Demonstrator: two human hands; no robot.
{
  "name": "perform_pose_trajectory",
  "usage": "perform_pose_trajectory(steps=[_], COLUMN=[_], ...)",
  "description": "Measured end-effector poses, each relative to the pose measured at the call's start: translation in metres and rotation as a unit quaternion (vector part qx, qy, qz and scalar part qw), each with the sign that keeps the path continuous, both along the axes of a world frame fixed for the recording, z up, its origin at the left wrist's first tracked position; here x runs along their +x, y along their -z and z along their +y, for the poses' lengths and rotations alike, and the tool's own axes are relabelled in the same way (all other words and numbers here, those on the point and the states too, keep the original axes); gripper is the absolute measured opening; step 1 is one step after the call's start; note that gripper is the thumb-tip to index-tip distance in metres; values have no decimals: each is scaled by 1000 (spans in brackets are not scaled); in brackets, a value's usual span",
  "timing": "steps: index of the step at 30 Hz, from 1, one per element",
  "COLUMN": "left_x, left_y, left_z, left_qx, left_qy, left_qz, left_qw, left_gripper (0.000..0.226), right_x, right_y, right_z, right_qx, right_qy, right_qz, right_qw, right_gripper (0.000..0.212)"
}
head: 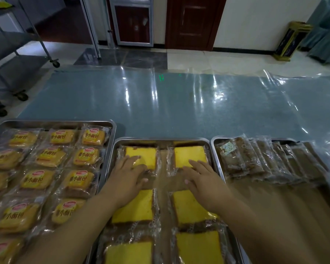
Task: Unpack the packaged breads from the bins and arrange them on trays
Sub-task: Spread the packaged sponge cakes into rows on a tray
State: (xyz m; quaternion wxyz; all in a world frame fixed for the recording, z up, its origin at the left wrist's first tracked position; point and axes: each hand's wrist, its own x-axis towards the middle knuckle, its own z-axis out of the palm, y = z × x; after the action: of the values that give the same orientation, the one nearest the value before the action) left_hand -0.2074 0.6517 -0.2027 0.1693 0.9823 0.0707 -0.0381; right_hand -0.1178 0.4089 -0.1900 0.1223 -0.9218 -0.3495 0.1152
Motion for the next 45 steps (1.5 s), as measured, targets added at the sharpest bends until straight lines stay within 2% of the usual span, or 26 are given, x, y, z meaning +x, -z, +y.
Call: perform_pose_trajectory(steps=[3,8,12,23,28,33,38,42,45], left_x=[-23,-64,-77,-62,-83,-121,-160,-174,-172], left_y=[-3,3,12,8,-1,-7,-5,3,4], left_z=[-13,-37,-47,-39,-48,-63,-81,-87,-88], left_qx=[-5,20,46,26,-19,-29,-42,-20,-1], left_qy=[-17,-51,-53,-50,-65,-83,-83,-68,-59], left_qz=[-38,-23,17,20,-13,-27,-42,31,42], left_qw=[999,998,997,998,998,996,995,997,997], left_gripper=[45,48,49,50,47,42,40,51,52], right_x=[-26,-61,-66,-47,-71,-116,-150,-156,-150], right_y=[-1,16,28,21,12,7,20,27,24], right_z=[-13,-33,-36,-21,-33,-58,-78,-79,-74], right_qx=[32,-34,-63,-50,17,96,29,-15,-23], right_qy=[-52,-72,-55,-35,-12,-32,-34,-22,-20], right_qz=[-39,-18,-15,-14,-28,-57,-27,-14,-13], right_qw=[997,997,996,998,999,993,999,1000,999], right_gripper=[39,40,40,41,42,34,36,39,39])
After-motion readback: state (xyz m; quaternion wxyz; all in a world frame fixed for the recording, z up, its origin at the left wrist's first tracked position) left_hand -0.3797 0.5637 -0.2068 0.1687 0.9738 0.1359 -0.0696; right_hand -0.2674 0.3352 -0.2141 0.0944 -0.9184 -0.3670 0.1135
